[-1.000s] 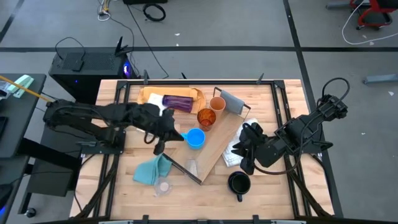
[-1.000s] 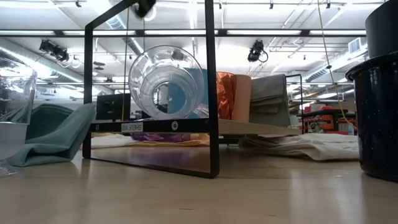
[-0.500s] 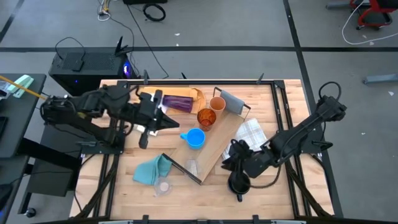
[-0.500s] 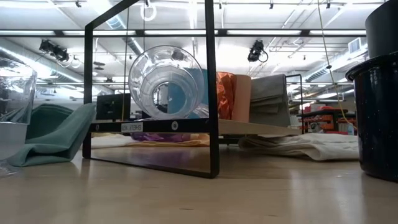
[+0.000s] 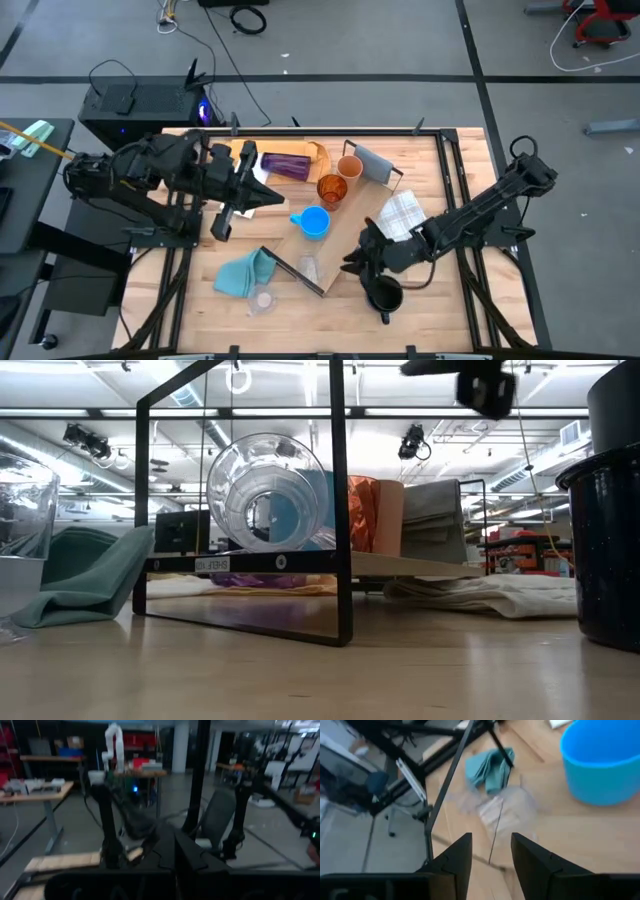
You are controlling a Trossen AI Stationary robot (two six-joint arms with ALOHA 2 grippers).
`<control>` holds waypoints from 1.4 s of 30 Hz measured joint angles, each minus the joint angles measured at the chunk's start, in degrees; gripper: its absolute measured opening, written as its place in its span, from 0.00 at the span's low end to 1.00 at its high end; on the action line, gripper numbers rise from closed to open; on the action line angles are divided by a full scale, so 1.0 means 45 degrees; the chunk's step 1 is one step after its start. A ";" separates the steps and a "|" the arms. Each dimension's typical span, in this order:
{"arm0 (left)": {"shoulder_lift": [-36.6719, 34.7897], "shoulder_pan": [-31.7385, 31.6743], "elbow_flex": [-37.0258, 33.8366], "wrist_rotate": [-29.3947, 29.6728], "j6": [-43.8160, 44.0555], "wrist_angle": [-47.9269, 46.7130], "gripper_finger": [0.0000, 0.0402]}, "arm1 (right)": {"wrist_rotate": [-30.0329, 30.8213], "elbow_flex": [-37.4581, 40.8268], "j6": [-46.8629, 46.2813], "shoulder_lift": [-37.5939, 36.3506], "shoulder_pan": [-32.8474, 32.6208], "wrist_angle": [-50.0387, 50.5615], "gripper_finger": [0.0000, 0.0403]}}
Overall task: Stack small to large cups/mugs on shelf
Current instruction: Put the transparent mug on the shelf
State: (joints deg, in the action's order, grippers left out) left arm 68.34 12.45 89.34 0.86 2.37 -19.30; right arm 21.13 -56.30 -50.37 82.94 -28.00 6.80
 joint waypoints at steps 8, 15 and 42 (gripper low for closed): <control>-0.0005 0.0005 0.0000 -0.0141 -0.0015 0.0572 0.00 | -0.2440 -0.0923 0.1837 0.1342 0.1582 -0.0376 0.35; -0.0080 0.0005 -0.0005 -0.0155 -0.0019 0.0599 0.01 | -0.3197 -0.3058 0.3892 0.3233 0.1810 0.1556 0.35; -0.0141 0.0000 -0.0005 -0.0155 -0.0352 0.0637 0.01 | -0.3673 -0.3822 0.5545 0.4828 0.1514 0.3259 0.35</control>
State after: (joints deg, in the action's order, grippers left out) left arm 67.70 12.45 89.32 0.16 0.79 -16.43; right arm 4.60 -73.49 -25.42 104.66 -21.19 21.46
